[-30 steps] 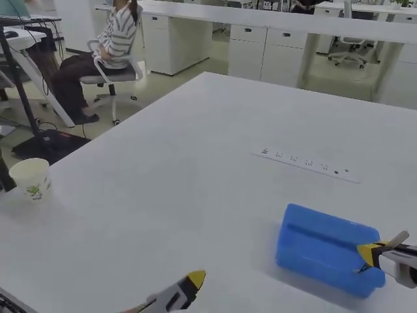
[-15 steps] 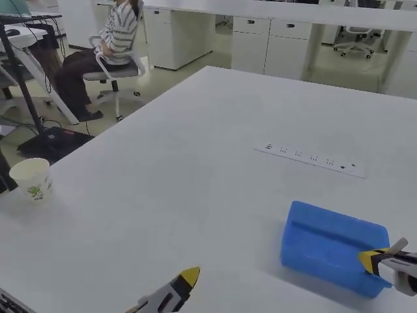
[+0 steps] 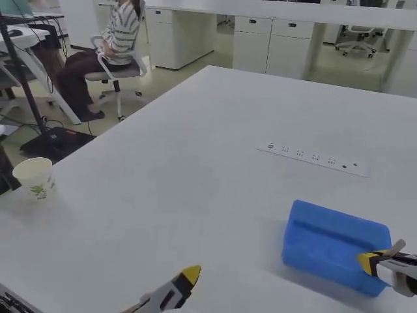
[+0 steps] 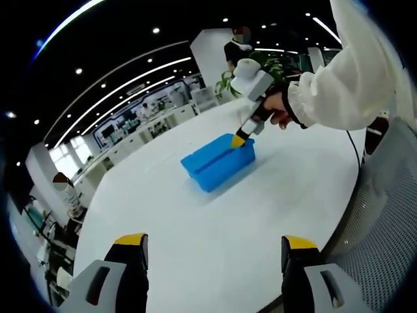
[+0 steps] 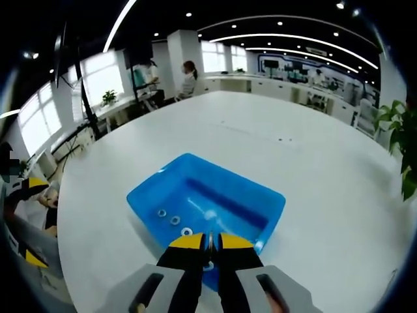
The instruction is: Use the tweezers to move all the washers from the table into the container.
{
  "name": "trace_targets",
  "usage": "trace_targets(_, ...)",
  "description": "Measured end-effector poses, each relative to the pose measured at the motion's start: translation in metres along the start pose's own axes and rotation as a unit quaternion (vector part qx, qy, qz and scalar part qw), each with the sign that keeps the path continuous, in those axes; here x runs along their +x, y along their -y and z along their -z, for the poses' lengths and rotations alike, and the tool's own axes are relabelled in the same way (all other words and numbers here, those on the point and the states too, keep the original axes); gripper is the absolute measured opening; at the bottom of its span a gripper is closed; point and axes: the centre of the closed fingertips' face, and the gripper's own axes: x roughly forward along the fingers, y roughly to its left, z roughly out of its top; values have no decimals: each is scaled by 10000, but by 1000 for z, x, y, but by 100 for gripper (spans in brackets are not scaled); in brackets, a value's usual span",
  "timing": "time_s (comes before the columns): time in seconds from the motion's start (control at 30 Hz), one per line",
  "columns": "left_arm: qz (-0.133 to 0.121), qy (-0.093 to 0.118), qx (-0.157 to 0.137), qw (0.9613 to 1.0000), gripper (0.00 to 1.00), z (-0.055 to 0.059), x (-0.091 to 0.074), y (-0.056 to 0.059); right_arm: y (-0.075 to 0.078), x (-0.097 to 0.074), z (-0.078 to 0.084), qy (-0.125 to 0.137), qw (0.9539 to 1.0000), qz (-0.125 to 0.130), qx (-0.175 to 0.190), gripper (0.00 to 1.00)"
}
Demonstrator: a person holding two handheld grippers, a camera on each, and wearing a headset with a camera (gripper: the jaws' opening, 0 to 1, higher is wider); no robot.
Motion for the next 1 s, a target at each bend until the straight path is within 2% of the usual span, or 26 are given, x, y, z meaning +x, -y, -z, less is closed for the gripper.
trace_targets(0.23, 8, 53, -7, 10000, 86, -2, -1, 0, 1, -11, -15, 215, 9997, 127, -81, 4)
trace_targets(0.33, 29, 93, -33, 9999, 86, -4, -2, 0, -3, -24, -26, 464, 9988, 120, 86, 3)
trace_targets(0.47, 47, 212, -108, 9997, 82, -9, -5, -2, -13, -43, -36, 723, 9973, 122, -15, 3)
trace_targets(0.6, 63, 254, -199, 9995, 78, -13, -5, -4, -30, -63, -45, 935, 9955, -133, -8, 2)
trace_targets(0.67, 45, 311, -188, 9993, 75, -15, -6, -5, -43, -70, -44, 928, 9951, -355, -1, 2)
trace_targets(0.83, 155, 384, -312, 9987, 73, -25, -8, -7, -61, -86, -39, 964, 9936, -586, -37, 2)
trace_targets(1.0, 209, 372, -79, 9991, 72, -42, -10, -10, -83, -104, -32, 1040, 9912, -808, -116, 2)
